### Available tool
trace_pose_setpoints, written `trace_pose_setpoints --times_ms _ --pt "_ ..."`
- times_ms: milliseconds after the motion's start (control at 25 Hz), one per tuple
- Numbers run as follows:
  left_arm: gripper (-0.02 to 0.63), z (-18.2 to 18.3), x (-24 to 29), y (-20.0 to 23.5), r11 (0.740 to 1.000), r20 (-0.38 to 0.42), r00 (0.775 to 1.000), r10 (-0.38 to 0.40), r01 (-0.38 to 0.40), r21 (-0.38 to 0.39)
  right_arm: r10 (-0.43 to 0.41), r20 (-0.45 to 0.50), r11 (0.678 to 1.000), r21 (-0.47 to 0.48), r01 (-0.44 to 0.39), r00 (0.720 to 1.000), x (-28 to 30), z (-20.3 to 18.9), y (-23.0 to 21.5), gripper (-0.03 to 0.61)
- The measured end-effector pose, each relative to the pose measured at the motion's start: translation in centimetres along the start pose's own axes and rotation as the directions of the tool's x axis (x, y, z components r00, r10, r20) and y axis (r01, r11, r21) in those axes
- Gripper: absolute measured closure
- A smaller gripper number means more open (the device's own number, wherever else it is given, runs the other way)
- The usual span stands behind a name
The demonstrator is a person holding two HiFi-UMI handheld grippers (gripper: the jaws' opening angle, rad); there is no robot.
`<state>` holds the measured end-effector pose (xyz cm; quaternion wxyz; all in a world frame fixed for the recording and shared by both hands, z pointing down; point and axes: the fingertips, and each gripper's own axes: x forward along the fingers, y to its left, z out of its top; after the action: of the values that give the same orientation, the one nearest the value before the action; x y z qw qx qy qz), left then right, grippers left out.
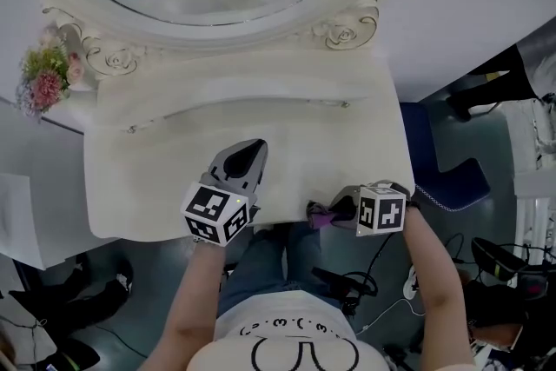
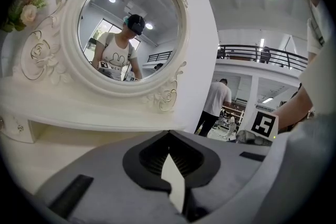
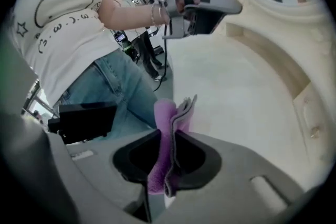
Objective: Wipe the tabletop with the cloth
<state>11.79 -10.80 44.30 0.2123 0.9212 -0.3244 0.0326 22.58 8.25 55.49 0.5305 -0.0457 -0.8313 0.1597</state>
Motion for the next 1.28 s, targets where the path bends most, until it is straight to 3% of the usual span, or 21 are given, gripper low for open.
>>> trace_pose_setpoints --times_ms 120,240,360,440,600,800,880,1000,1280 --pt "0.615 -0.1 -0.3 0.5 1.0 0.0 1.0 0.015 -0.015 -0.008 -0.213 0.118 0.977 0.028 0.212 0.97 -2.3 2.9 -5.2 0.505" --pt "0.615 -0.2 -0.5 0.9 1.0 0.001 1.0 0.028 -0.028 -0.01 -0.44 0.157 0.898 0.098 0.429 0.884 -4.3 4.4 -11.7 0.506" --pt "0.615 -0.3 -0.8 1.4 0.999 0.002 0.999 0.04 -0.04 -0.016 -0.601 0.106 0.799 0.117 0.591 0.792 -5.1 4.7 -17.1 0.506" --pt "0.615 -0.2 -1.2 1.7 0.999 0.002 0.999 0.045 -0.045 -0.019 -0.652 0.077 0.757 0.119 0.642 0.754 -5.2 5.0 -19.7 0.505" --pt "0.615 -0.1 -1.8 2.4 0.998 0.004 0.999 0.054 -0.054 -0.02 -0.703 0.034 0.708 0.125 0.695 0.71 -5.0 5.7 -23.6 0.506" --pt "0.615 -0.2 -2.2 3.4 0.997 0.002 0.997 0.071 -0.071 -0.029 -0.805 -0.062 0.573 0.182 0.799 0.59 -4.3 5.3 -26.7 0.506" --pt "0.615 -0.3 -2.4 3.6 0.997 0.0 0.997 0.072 -0.072 -0.03 -0.824 -0.086 0.533 0.214 0.818 0.56 -4.1 5.1 -27.2 0.508" --pt "0.615 -0.3 -2.7 4.1 0.996 0.0 0.997 0.077 -0.077 -0.034 -0.814 -0.072 0.543 0.257 0.799 0.576 -3.9 5.5 -27.4 0.509" --pt "0.615 -0.7 -3.2 4.5 0.995 -0.002 0.996 0.091 -0.091 -0.044 -0.704 0.06 0.704 0.19 0.684 0.708 -2.1 9.1 -26.1 0.509"
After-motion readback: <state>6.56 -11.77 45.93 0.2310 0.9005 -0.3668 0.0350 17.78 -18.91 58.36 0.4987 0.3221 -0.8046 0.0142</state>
